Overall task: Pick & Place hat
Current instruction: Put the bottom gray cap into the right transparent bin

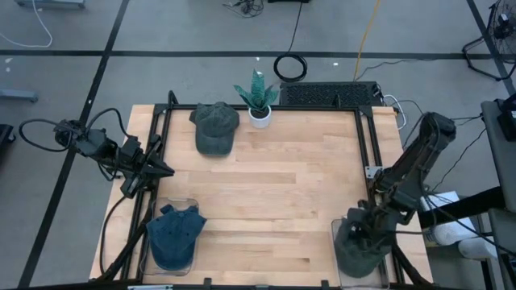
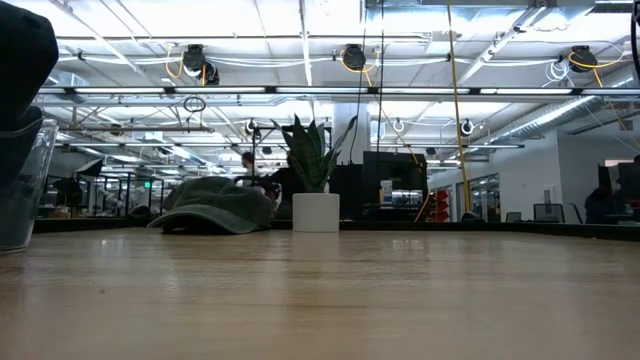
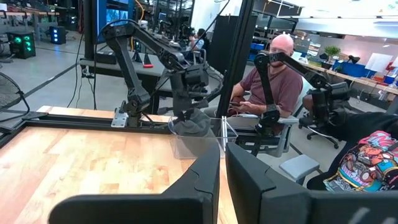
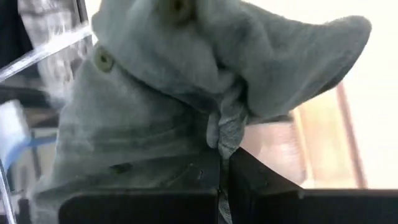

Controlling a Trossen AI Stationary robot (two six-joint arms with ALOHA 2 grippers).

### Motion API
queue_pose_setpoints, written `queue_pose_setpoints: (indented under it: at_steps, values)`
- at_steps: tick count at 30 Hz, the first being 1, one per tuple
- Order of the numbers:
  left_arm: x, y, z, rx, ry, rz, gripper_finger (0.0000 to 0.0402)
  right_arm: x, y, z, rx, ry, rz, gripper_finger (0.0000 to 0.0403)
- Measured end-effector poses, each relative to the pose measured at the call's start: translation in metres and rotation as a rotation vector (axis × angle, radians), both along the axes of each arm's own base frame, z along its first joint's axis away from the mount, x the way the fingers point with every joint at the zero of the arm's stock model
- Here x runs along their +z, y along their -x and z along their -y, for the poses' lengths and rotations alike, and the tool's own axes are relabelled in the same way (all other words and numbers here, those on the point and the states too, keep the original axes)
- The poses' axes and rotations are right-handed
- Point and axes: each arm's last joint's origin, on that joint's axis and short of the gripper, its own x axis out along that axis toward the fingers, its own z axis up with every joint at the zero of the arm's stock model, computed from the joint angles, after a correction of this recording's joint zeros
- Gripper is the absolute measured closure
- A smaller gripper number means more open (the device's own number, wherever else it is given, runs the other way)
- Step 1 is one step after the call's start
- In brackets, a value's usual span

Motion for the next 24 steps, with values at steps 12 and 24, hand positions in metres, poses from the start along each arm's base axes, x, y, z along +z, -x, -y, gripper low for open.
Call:
queue_pose_setpoints:
  at_steps: [12, 24]
  values:
    - [0.000, 0.000, 0.000, 0.000, 0.000, 0.000, 0.0371, -0.024, -0.006, 0.014, -0.096, -0.043, -0.160, 0.0403]
    - [0.000, 0.000, 0.000, 0.000, 0.000, 0.000, 0.0371, -0.017, -0.020, 0.006, -0.086, -0.142, 0.010, 0.0346]
